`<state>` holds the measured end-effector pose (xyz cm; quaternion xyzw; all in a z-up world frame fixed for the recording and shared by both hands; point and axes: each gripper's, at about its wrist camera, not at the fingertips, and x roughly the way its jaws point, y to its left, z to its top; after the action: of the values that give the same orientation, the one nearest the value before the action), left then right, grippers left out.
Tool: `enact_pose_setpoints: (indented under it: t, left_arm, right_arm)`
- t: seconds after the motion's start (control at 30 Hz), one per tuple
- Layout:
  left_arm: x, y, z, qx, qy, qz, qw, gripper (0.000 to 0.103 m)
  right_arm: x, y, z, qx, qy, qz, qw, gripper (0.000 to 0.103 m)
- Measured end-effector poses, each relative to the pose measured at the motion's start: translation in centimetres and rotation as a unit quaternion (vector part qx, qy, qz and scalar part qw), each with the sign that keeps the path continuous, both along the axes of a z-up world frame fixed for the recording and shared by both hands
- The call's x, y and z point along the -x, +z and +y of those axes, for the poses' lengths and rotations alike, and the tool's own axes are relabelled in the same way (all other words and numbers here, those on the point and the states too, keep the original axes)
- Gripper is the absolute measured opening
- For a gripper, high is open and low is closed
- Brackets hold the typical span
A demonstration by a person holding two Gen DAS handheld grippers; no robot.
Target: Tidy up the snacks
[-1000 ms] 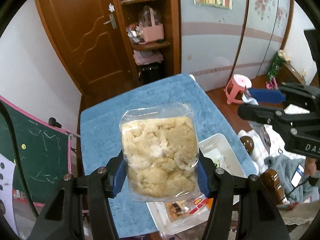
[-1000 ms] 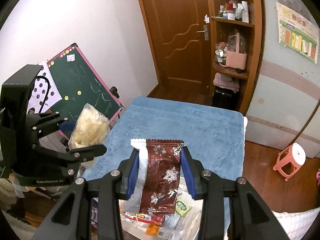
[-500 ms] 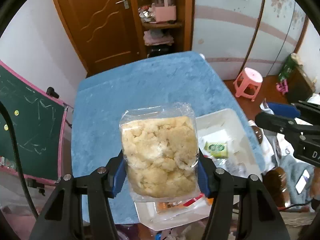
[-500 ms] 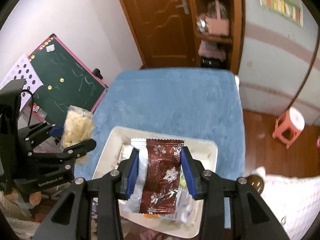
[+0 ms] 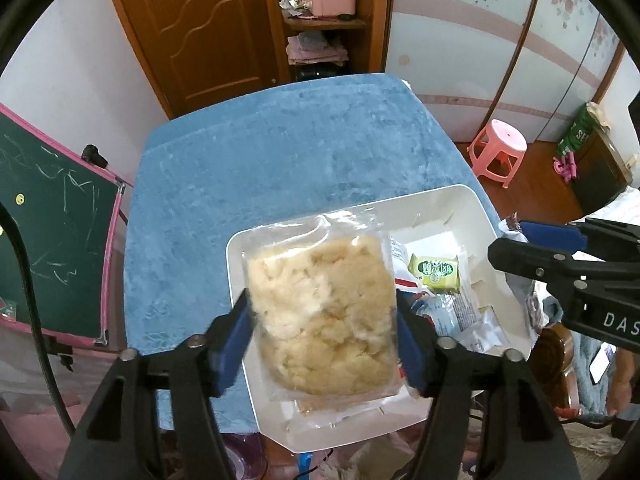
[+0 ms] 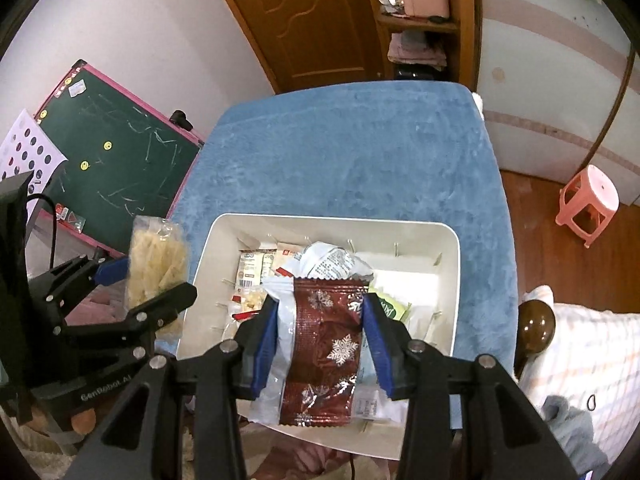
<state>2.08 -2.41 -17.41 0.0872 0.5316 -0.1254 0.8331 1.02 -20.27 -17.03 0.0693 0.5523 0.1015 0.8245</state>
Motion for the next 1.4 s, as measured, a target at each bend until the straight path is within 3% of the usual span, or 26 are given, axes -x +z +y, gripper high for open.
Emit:
enact_pose_setpoints:
  t: [0.2, 0.5, 0.87, 1.4]
  left_arm:
    - [0.5, 0.7, 0.0, 0.014, -0.007, -0.021, 0.9996, 0.097]
    - [1.1, 0.9, 0.0, 0.019, -0.002, -0.018, 0.9997, 0.097]
    - [3.6, 2.3, 0.4, 0.022, 0.020, -0.040, 0.9988, 0.097]
    - [5.0, 6.5, 2.4, 0.036, 0.075, -0.082, 0.9932, 0.097]
  right_arm:
    - [0.0, -1.4, -0.2, 0.004, -0.024, 0.030, 0.999, 0.047]
    - [0.8, -1.1, 0.8, 0.008, -0.010, 0.022, 1.000, 0.047]
    - [3.0, 0.8, 1.0, 0.016, 0.001, -0.020, 1.000, 0.047]
    - [4.0, 4.6, 2.8, 0.014, 0.029, -0.079, 0.996, 0.047]
